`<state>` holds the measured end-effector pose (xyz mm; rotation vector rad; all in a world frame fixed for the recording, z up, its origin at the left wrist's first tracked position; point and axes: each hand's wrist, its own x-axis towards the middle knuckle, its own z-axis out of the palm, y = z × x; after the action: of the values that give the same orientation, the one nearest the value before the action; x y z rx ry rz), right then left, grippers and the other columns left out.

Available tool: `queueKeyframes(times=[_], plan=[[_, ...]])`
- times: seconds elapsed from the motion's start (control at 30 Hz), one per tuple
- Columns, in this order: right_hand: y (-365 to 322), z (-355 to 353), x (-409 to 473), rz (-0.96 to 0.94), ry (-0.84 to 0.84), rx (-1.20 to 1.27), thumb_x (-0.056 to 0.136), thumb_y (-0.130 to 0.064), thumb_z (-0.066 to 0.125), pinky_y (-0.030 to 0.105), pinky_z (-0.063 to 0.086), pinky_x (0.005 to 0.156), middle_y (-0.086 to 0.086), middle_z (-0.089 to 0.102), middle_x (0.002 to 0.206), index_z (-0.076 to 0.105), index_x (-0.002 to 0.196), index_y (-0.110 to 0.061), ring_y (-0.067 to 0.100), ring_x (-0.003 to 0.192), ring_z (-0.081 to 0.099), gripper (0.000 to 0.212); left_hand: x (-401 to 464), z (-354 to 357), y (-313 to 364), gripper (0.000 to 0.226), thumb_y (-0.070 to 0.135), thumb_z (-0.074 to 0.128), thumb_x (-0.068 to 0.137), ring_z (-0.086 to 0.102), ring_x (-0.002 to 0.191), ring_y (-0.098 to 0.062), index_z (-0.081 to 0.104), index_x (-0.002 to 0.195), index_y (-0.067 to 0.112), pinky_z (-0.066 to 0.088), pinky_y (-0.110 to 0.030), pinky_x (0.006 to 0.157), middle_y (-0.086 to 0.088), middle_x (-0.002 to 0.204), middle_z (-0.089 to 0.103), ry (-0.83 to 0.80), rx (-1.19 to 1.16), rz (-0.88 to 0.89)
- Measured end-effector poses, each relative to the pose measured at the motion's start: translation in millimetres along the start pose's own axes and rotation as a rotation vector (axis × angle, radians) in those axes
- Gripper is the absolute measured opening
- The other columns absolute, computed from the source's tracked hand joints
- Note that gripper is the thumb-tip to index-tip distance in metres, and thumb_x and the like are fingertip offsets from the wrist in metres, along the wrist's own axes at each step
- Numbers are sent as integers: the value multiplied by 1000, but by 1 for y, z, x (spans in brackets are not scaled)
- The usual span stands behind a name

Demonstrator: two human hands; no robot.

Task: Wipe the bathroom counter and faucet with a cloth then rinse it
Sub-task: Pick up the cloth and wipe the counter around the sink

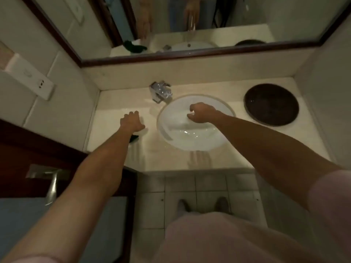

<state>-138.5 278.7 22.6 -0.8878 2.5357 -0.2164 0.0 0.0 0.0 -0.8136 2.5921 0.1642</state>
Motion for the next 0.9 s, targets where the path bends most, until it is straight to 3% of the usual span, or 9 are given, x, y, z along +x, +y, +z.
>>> queueKeyframes(times=[0.13, 0.2, 0.37, 0.53, 0.63, 0.7, 0.77, 0.9], plan=[[1, 25, -1, 34, -32, 3, 98, -51, 47, 38, 47, 91, 9, 60, 133, 58, 131, -16, 30, 118, 58, 49, 5, 35, -39, 72, 50, 66, 81, 45, 124, -41, 39, 141, 20, 43, -50, 100, -16, 132, 50, -82, -13, -60], [0, 40, 2, 52, -67, 1, 97, -53, 47, 41, 49, 96, 8, 57, 139, 56, 136, -18, 29, 124, 55, 53, 16, 56, -57, 73, 58, 64, 79, 48, 122, -42, 42, 139, 23, 45, -50, 99, -15, 130, 52, -139, -43, -84], [-4, 58, 10, 73, -93, 44, 99, -49, 49, 46, 48, 103, 8, 53, 146, 53, 139, -18, 30, 129, 54, 51, 50, 104, -89, 58, 67, 54, 83, 58, 90, -35, 50, 110, 15, 52, -42, 71, -18, 110, 60, -137, -84, -64], [-9, 67, 17, 83, -58, 102, 99, -46, 50, 45, 49, 99, 11, 58, 139, 52, 140, -18, 32, 122, 58, 50, 28, 98, -81, 51, 44, 70, 85, 57, 100, -39, 48, 118, 11, 52, -46, 81, -19, 121, 47, -71, -24, -61], [-15, 72, 19, 93, -44, 171, 98, -45, 51, 43, 51, 94, 11, 63, 129, 55, 137, -17, 30, 115, 61, 48, 21, 95, -86, 30, 21, 67, 89, 58, 92, -39, 50, 108, 7, 47, -41, 69, -22, 112, 52, 5, -121, 15], [-22, 75, 21, 103, -36, 289, 96, -43, 55, 42, 54, 89, 9, 67, 110, 57, 134, -16, 28, 104, 65, 46, 16, 85, -88, 19, 10, 65, 87, 57, 82, -36, 48, 96, 9, 39, -34, 58, -20, 99, 54, 122, -231, 70], [-34, 78, 25, 99, -17, 445, 94, -40, 60, 40, 56, 83, 6, 66, 93, 59, 128, -12, 27, 92, 67, 44, 8, 63, -87, 21, -1, 60, 84, 53, 75, -28, 43, 86, 12, 29, -29, 49, -13, 87, 52, 236, -369, 102], [-82, 77, 32, 126, -85, 820, 87, -45, 71, 33, 56, 78, 9, 65, 116, 62, 127, -17, 26, 105, 65, 49, -15, 11, -81, 18, -7, 61, 80, 55, 75, -21, 50, 85, 7, 41, -27, 55, -8, 83, 59, 320, -639, 156]])
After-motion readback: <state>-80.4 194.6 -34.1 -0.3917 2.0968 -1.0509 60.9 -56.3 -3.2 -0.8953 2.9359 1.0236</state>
